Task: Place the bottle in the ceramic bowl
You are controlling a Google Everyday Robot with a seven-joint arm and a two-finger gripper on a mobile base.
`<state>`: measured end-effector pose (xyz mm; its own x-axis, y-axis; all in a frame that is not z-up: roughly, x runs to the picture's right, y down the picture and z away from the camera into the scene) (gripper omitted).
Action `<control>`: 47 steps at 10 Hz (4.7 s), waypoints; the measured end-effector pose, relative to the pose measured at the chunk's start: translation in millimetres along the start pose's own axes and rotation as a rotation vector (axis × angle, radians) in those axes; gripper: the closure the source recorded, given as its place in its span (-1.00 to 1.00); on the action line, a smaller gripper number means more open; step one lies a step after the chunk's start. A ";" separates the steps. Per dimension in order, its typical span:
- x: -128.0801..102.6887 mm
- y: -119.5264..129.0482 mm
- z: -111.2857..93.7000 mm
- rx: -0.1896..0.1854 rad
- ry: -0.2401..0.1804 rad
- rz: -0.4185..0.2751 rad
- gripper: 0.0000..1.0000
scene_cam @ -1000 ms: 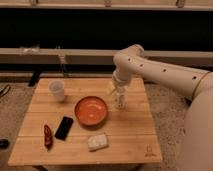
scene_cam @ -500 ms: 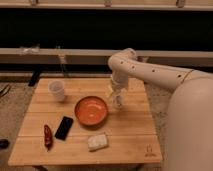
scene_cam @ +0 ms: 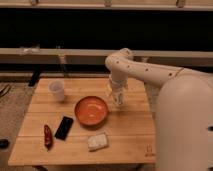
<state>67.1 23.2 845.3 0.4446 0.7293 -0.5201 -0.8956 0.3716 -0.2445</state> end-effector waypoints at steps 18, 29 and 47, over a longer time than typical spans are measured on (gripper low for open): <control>40.7 136.9 -128.1 -0.074 -0.201 -0.362 1.00; 8.3 155.8 -63.1 -0.161 -0.053 -0.443 -0.26; 2.3 121.3 -69.1 -0.187 -0.101 -0.333 -0.26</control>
<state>-41.6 30.3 757.9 0.7023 0.6426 -0.3063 -0.6851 0.4933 -0.5360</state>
